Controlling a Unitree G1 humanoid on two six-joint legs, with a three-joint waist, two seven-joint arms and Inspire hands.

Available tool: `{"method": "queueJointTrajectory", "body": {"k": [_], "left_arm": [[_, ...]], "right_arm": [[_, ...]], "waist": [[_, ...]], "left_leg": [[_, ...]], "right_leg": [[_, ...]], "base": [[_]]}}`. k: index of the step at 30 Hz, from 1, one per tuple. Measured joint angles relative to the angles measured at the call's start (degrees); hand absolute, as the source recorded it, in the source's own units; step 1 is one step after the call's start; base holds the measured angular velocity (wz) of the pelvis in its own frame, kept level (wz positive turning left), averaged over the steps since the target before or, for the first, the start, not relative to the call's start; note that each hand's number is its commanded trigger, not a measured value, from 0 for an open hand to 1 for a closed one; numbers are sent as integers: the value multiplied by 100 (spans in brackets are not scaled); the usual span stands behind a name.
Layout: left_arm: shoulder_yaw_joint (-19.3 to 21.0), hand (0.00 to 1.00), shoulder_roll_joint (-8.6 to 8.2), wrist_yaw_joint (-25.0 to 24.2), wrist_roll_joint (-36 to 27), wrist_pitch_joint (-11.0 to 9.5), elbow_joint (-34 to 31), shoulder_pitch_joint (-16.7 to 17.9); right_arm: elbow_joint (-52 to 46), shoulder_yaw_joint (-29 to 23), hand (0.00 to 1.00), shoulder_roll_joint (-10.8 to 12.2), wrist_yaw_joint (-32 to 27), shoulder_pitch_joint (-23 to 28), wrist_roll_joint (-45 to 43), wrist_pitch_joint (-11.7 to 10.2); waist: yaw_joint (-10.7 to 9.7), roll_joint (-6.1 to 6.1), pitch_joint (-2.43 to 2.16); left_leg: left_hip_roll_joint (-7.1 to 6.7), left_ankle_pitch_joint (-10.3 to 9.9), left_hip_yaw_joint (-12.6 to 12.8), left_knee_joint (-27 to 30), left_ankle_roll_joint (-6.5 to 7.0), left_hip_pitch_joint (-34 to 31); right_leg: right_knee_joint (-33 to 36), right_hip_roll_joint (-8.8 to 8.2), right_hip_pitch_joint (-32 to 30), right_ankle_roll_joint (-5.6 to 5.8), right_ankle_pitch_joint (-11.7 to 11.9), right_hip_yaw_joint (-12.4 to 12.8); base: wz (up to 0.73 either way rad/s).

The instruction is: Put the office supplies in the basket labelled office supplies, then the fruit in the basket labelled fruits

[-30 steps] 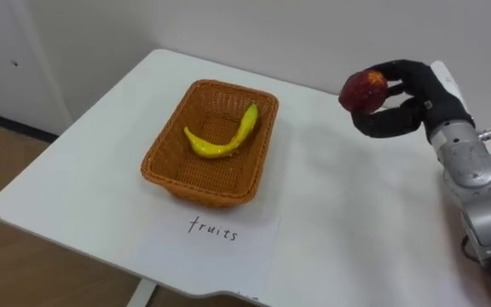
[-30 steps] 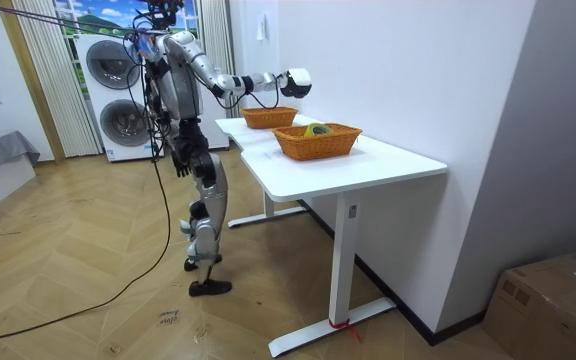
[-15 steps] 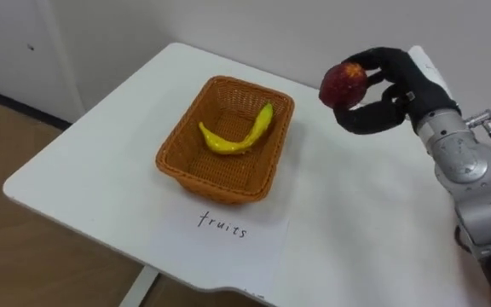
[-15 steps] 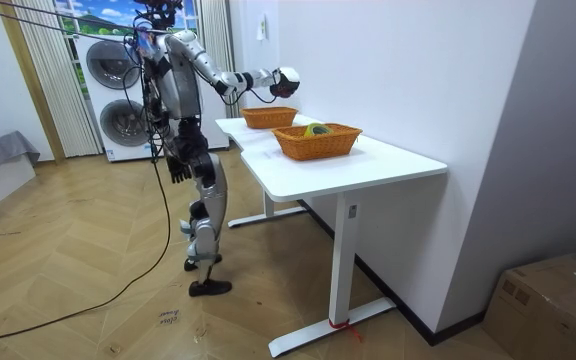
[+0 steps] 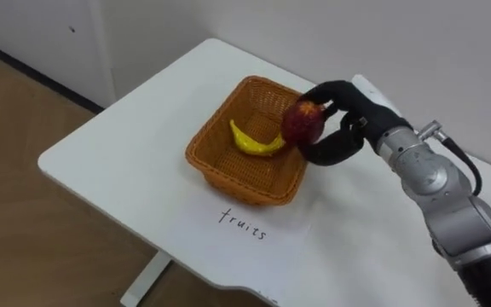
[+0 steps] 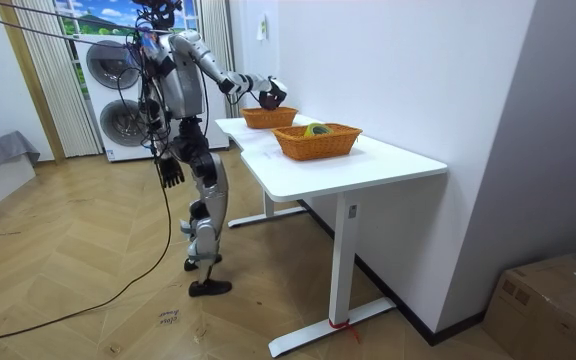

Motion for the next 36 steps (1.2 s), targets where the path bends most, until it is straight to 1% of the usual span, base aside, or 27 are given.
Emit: {"method": "queueJointTrajectory", "body": {"k": [2, 4, 6, 7, 9, 10, 11, 12, 13, 14, 19, 28, 36], "left_arm": [[-6, 0, 0, 12, -3, 13, 28, 2], [-39, 0, 0, 12, -1, 35, 35, 0], [-61, 0, -10, 11, 1, 37, 35, -9], [-60, 0, -9, 12, 2, 38, 39, -4], [-77, 0, -8, 12, -6, 59, 59, 1], [-81, 0, -9, 12, -6, 67, 60, -4], [-84, 0, -9, 13, -6, 81, 60, -8], [-85, 0, -8, 18, -6, 88, 60, -7], [-85, 0, -8, 21, -6, 90, 60, -4], [-86, 0, -8, 24, -7, 90, 60, -3], [-88, 0, -8, 115, -6, 90, 59, -17], [-92, 0, -8, 141, -4, 89, 58, -33], [-92, 0, -26, 228, -3, 89, 55, -53]], "right_arm": [[5, 44, 100, 16, 0, 0, 1, 26], [60, 50, 100, 112, 1, 0, 1, 28], [139, 111, 100, 123, 60, 0, 0, 28], [164, 142, 95, 123, 62, 0, 0, 28], [256, 203, 80, 124, 98, 0, 4, 54], [271, 203, 69, 124, 121, 0, 11, 59], [296, 203, 64, 124, 128, 0, 28, 63], [296, 202, 53, 124, 128, 0, 37, 65], [296, 202, 20, 124, 128, 0, 38, 65], [296, 202, 1, 124, 128, 0, 38, 65], [296, 202, 0, 125, 128, 0, 39, 65], [299, 202, 0, 127, 115, 0, 81, 61], [301, 197, 0, 126, 114, -1, 104, 55]], "waist": [[44, 6, 9], [48, 18, 23], [58, 38, 41], [69, 41, 43], [90, 46, 46], [89, 46, 47], [89, 47, 47], [89, 46, 46], [89, 46, 46], [90, 46, 46], [90, 43, 44], [91, 62, 45], [106, 99, 47]], "left_leg": [[0, 0, -7, 4, 0, 6], [-1, -3, -31, 22, 0, 9], [-6, -3, -75, 39, -1, -1], [-8, -3, -75, 40, -1, -2], [-18, -2, -78, 48, -4, -7], [-18, -2, -79, 50, -5, -8], [-16, -1, -80, 52, -6, -8], [-15, -1, -80, 53, -7, -7], [-15, 0, -80, 53, -7, -7], [-14, 0, -80, 53, -8, -7], [-15, 0, -80, 52, -8, -3], [-7, 2, -70, 58, -10, 9], [-7, 3, -50, 54, -12, 15]], "right_leg": [[-1, 2, 12, 0, 0, 0], [-3, 5, 37, 0, 0, 0], [-3, 4, 50, 0, 0, -1], [-3, 5, 51, 1, 0, -1], [-2, 9, 51, 1, -1, -6], [-3, 10, 50, 1, -1, -3], [-3, 11, 51, 1, -1, -1], [-3, 13, 51, 1, -1, -1], [-3, 14, 51, 1, -1, -1], [-3, 14, 52, 1, -1, 0], [-3, 14, 54, 1, -1, 0], [-3, 15, 59, 1, -1, 4], [-4, 15, 57, 1, -1, 9]], "base": [[2], [8], [8], [0], [0], [0], [0], [0], [0], [0], [0], [0], [0]]}}
